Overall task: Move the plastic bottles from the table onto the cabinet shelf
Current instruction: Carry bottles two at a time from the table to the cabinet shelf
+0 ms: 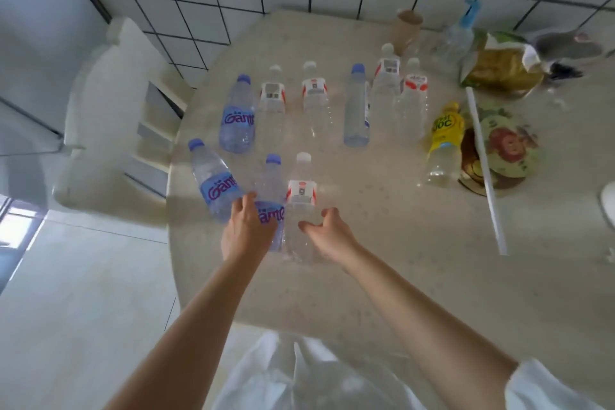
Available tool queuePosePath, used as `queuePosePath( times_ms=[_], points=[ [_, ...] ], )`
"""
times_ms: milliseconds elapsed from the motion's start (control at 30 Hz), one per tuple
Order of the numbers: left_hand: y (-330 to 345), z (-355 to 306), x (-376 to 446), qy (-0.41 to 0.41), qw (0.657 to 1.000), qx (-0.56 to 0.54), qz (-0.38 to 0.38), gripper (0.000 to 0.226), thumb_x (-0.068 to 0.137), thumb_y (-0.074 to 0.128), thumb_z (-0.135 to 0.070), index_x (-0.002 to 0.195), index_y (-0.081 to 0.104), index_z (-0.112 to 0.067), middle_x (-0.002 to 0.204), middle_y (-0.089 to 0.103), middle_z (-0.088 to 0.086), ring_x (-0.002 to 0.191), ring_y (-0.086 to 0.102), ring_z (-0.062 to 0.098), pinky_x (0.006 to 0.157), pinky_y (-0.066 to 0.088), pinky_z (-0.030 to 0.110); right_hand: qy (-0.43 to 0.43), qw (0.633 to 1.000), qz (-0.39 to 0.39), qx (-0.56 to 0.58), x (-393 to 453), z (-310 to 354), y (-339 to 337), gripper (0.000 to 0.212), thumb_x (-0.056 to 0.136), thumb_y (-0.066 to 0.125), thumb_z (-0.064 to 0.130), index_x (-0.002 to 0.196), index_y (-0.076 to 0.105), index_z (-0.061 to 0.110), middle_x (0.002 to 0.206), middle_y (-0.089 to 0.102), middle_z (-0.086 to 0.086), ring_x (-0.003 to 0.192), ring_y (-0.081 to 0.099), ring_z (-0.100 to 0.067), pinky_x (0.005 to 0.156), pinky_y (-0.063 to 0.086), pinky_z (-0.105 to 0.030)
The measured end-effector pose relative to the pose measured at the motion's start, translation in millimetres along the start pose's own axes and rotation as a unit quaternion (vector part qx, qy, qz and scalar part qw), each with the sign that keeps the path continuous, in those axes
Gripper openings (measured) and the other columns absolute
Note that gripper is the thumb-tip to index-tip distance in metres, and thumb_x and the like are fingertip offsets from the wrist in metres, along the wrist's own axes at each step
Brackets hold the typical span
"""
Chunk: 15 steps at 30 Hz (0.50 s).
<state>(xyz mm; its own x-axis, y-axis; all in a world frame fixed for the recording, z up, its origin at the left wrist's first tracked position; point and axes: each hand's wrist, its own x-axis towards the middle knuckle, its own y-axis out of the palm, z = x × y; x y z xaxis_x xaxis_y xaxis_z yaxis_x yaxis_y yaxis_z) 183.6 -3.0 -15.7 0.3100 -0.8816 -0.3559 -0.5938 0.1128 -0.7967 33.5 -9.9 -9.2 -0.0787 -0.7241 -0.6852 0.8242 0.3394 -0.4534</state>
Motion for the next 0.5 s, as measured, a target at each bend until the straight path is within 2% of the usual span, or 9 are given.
queuePosePath(
  times_ms=[133, 233, 367, 500],
  points=[
    [10, -2, 10, 0.006, 1.000, 0.016, 0.005, 0.084, 0.076, 0.076, -0.034, 0.145, 0.030, -0.020, 0.144, 0.041, 0.005, 0.115, 0.056, 0.035, 0.080, 0.050, 0.044, 0.000, 0.999, -0.031, 0.016, 26, 26, 15, 0.066, 0.085, 0.065, 0.040, 0.132, 0.034, 0.005, 0.133, 0.047, -0.019, 0.122, 0.048, -0.035, 0.098, 0.043, -0.036],
    [14, 0, 20, -0.001, 1.000, 0.005, 0.025, 0.101, 0.072, 0.079, -0.036, 0.151, 0.019, -0.022, 0.150, 0.036, 0.004, 0.121, 0.053, 0.033, 0.082, 0.050, 0.043, 0.034, 0.998, -0.054, 0.013, 39, 36, 26, 0.072, 0.082, 0.068, 0.039, 0.135, 0.030, 0.009, 0.134, 0.042, -0.018, 0.121, 0.049, -0.038, 0.100, 0.042, -0.039],
    [13, -1, 28, 0.003, 0.999, -0.004, 0.044, 0.105, 0.073, 0.078, -0.039, 0.153, 0.012, -0.021, 0.151, 0.034, 0.006, 0.126, 0.049, 0.030, 0.084, 0.048, 0.043, 0.061, 0.996, -0.066, -0.026, 48, 38, 34, 0.078, 0.077, 0.071, 0.038, 0.136, 0.026, 0.013, 0.133, 0.041, -0.014, 0.121, 0.049, -0.039, 0.098, 0.041, -0.040],
    [14, 1, 32, 0.003, 0.998, -0.007, 0.057, 0.105, 0.071, 0.079, -0.032, 0.150, 0.012, -0.020, 0.145, 0.037, 0.007, 0.116, 0.055, 0.034, 0.073, 0.046, 0.040, 0.058, 0.995, -0.079, -0.033, 49, 34, 30, 0.087, 0.069, 0.077, 0.039, 0.135, 0.026, 0.014, 0.128, 0.041, -0.013, 0.115, 0.050, -0.039, 0.095, 0.042, -0.041]
  ],
)
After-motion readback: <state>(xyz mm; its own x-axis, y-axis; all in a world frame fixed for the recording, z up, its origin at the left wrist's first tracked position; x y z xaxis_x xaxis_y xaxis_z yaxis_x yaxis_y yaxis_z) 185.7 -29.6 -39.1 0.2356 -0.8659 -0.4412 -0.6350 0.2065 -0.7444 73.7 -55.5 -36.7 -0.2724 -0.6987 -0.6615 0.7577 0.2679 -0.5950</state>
